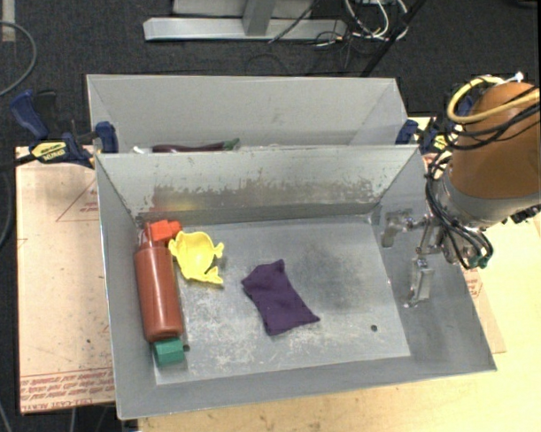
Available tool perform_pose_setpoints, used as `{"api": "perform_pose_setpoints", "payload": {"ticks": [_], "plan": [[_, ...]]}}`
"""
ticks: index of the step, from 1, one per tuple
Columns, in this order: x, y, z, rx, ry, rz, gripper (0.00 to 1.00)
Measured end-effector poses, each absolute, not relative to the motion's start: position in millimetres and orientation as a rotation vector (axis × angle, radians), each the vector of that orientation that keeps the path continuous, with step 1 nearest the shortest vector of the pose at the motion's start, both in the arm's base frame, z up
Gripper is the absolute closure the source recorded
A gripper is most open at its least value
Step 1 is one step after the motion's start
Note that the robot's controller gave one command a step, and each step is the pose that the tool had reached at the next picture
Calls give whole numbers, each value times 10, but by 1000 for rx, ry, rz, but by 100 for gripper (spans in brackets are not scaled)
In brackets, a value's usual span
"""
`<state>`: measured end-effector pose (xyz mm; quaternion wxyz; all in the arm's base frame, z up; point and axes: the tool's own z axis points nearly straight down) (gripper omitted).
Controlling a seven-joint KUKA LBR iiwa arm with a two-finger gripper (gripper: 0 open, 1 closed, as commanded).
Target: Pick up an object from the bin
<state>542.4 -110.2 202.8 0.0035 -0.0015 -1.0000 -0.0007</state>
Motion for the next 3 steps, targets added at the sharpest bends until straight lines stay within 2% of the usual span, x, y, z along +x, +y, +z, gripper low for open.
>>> {"api": "perform_pose_setpoints", "payload": {"ticks": [1, 2, 3], "plan": [[5439, -1095, 2074, 0, -3143, 0, 0], [5449, -726, 1481, 75, -3144, 0, 0], [5436, -277, 1412, 81, -3133, -3, 0]]}}
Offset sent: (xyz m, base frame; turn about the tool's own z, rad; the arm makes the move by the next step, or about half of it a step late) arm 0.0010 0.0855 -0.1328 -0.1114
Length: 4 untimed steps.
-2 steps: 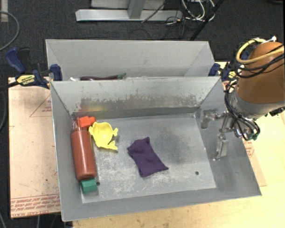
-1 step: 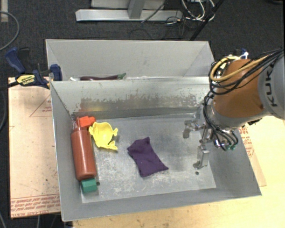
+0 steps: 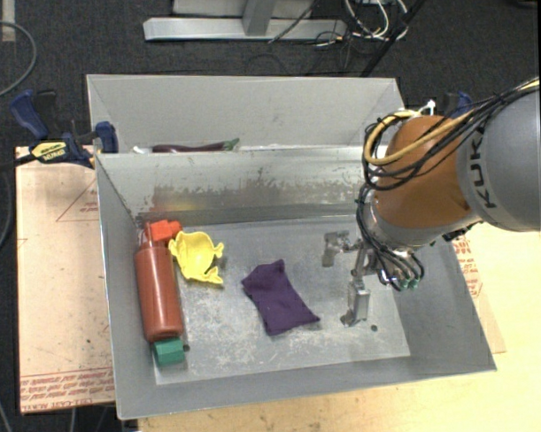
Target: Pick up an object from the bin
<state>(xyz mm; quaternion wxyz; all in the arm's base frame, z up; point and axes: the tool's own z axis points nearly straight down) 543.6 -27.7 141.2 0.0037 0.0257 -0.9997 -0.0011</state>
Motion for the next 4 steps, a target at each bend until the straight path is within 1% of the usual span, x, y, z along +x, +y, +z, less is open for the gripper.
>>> {"api": "perform_pose_setpoints", "payload": {"ticks": [1, 2, 3, 4], "plan": [[5256, 46, 1414, 41, -3147, -3, 0], [5157, 177, 888, -77, -3142, -5, 0], [5159, 216, 706, 137, -3149, -3, 100], [5158, 217, 704, 137, -3148, -4, 100]]}}
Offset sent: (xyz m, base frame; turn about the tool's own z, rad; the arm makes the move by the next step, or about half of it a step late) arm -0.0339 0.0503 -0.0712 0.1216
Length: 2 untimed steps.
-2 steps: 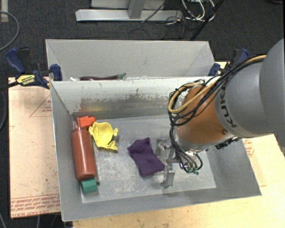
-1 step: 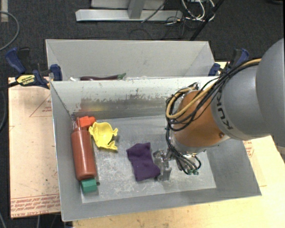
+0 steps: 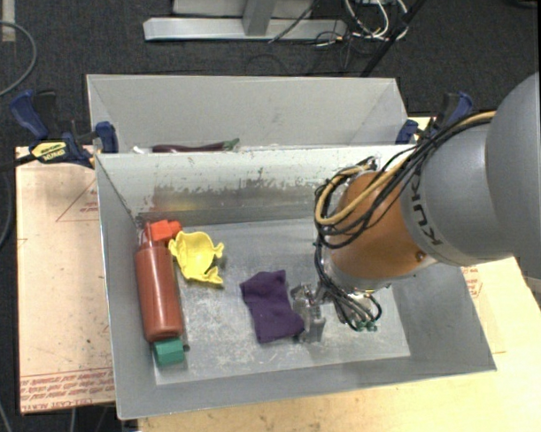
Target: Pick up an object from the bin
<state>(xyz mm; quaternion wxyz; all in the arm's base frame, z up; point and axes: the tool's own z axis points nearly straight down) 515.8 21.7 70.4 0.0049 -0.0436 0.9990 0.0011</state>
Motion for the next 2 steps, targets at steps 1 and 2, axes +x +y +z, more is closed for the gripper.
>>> {"api": "perform_pose_setpoints", "payload": {"ticks": [1, 2], "plan": [[5146, 217, 737, -138, 3133, 4, 100], [5136, 218, 899, -138, 3136, 4, 100]]}}
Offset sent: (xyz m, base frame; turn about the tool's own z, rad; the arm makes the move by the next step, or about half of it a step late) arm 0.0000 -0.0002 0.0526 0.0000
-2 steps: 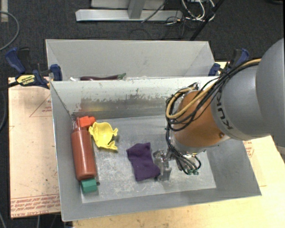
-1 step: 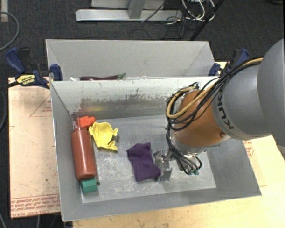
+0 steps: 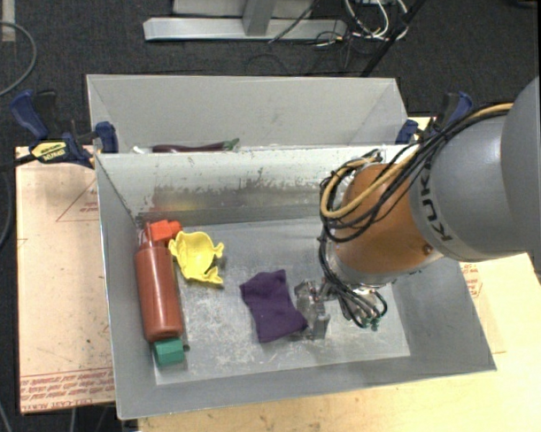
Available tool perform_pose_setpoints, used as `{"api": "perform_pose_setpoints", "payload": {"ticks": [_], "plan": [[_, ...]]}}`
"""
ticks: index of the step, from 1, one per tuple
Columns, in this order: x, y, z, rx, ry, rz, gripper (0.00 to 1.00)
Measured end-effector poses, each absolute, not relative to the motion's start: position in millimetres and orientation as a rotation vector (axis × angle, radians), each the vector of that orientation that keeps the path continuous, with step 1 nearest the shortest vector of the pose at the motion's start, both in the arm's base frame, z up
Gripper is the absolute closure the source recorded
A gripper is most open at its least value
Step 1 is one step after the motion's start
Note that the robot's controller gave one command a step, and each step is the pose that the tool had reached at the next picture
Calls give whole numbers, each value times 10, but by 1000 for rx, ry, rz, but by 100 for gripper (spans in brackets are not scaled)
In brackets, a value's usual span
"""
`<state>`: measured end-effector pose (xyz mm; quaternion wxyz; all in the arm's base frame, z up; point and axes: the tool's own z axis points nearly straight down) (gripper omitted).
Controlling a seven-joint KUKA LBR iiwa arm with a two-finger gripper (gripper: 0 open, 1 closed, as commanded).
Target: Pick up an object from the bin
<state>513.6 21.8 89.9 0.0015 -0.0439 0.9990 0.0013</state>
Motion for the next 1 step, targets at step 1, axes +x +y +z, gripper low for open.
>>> {"api": "perform_pose_setpoints", "payload": {"ticks": [1], "plan": [[5148, 218, 1050, -138, 3132, 4, 100]]}}
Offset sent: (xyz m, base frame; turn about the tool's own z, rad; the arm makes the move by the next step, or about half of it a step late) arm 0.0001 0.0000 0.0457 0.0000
